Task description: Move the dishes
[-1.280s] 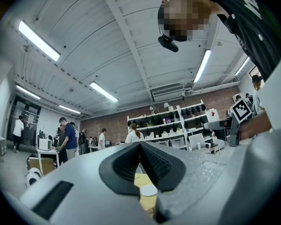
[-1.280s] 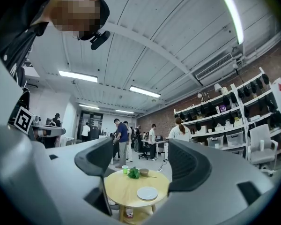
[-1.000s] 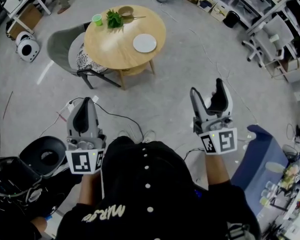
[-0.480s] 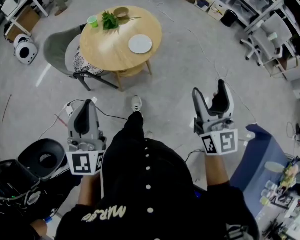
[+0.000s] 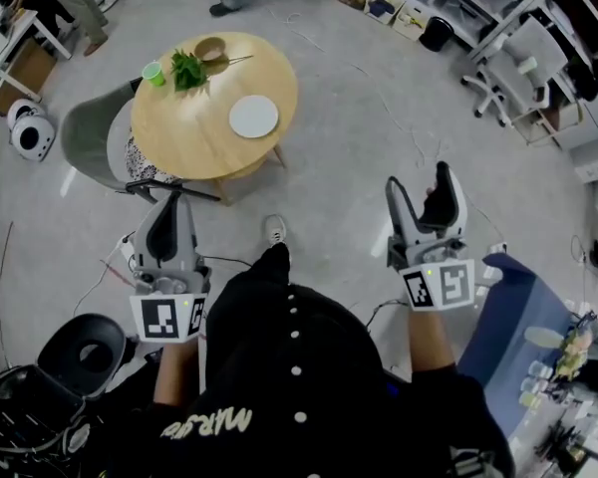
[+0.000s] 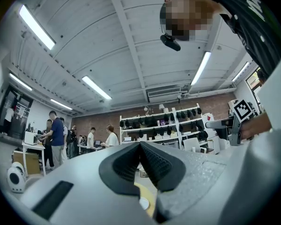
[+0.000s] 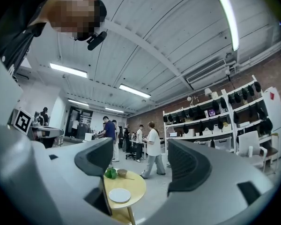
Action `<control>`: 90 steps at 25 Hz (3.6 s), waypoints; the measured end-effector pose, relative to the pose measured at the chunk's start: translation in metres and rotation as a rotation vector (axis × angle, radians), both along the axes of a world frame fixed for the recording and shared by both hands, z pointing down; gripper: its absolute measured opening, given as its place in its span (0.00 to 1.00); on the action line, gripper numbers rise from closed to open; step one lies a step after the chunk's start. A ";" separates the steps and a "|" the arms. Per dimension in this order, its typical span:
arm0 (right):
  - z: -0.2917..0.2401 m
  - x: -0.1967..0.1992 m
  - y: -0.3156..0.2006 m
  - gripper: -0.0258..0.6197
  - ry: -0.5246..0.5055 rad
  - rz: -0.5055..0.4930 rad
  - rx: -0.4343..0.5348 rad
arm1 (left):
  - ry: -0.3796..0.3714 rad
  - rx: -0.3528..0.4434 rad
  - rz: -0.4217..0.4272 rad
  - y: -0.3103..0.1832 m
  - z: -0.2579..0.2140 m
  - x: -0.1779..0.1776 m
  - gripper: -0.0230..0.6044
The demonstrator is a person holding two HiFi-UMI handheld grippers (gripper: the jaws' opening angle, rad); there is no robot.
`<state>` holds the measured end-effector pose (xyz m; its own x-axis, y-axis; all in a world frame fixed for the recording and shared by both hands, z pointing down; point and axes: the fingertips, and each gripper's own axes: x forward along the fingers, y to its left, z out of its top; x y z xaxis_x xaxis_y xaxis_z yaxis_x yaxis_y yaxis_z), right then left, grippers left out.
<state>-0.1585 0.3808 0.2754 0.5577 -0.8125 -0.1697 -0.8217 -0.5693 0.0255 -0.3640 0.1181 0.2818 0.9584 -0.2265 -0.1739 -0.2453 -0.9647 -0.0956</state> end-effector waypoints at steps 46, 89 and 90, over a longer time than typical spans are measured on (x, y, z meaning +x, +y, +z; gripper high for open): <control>-0.004 0.345 -0.082 0.59 -0.018 0.168 -0.019 | -0.023 0.006 0.136 -0.117 -0.001 0.380 0.04; -0.030 0.666 -0.172 0.60 -0.033 -0.228 -0.056 | 0.012 0.040 -0.336 -0.137 -0.051 0.593 0.04; -0.032 0.662 -0.184 0.60 -0.032 -0.253 -0.057 | 0.013 0.041 -0.361 -0.142 -0.052 0.585 0.04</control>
